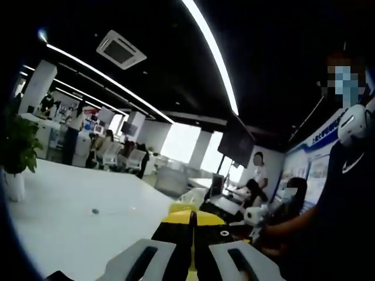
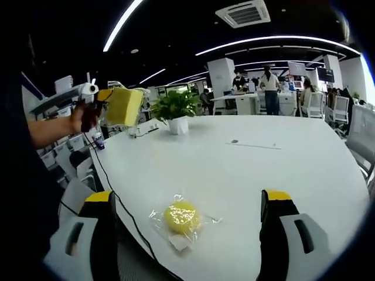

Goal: Compare the silicone blocks by pressing each to a similar depth, holding the contact briefly, and releasing to observe deformation and rebound differences across the visible hardness samples.

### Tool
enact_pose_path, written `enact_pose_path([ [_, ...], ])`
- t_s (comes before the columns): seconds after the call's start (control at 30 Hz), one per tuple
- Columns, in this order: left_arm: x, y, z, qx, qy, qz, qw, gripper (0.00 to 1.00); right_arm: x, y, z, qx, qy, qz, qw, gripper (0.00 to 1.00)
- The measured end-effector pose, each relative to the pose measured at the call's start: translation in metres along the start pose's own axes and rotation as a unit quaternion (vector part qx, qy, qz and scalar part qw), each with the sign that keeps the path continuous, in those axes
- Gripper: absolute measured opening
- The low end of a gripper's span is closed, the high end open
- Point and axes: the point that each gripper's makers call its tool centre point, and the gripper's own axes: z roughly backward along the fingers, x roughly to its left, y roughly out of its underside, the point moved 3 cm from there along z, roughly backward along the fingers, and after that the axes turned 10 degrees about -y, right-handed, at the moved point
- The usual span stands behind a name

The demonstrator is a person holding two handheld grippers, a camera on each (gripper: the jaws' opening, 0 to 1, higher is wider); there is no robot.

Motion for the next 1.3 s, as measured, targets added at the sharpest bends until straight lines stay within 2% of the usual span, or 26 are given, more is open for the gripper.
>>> enact_pose_path([
  [0.33, -0.013, -0.008, -0.005, -0.003, 0.021, -0.003, 0.9998, 0.00, -0.010, -0.015, 0.004, -0.017, 0.004, 0.010, 0.9998, 0.96],
  [0.5, -0.020, -0.011, -0.009, -0.002, 0.033, -0.008, 0.9994, 0.00, -0.005, -0.029, 0.002, -0.024, -0.009, 0.022, 0.9994, 0.96],
  [0.63, -0.025, -0.014, -0.011, -0.008, 0.043, -0.012, 0.9989, 0.00, 0.007, -0.046, -0.004, -0.033, -0.045, 0.033, 0.9979, 0.96],
  [0.7, -0.027, -0.015, -0.013, -0.008, 0.046, -0.014, 0.9988, 0.00, 0.013, -0.055, -0.007, -0.036, -0.060, 0.038, 0.9968, 0.93],
  [0.93, -0.034, -0.019, -0.016, -0.015, 0.065, -0.009, 0.9977, 0.00, 0.030, -0.084, -0.018, -0.055, -0.105, 0.045, 0.9919, 0.93],
  [1.17, -0.054, -0.017, -0.025, -0.003, 0.107, -0.010, 0.9942, 0.00, 0.060, -0.108, -0.034, -0.061, -0.195, 0.040, 0.9780, 0.92],
  [1.3, -0.062, -0.015, -0.027, 0.001, 0.119, -0.012, 0.9929, 0.00, 0.073, -0.118, -0.041, -0.067, -0.226, 0.035, 0.9713, 0.91],
])
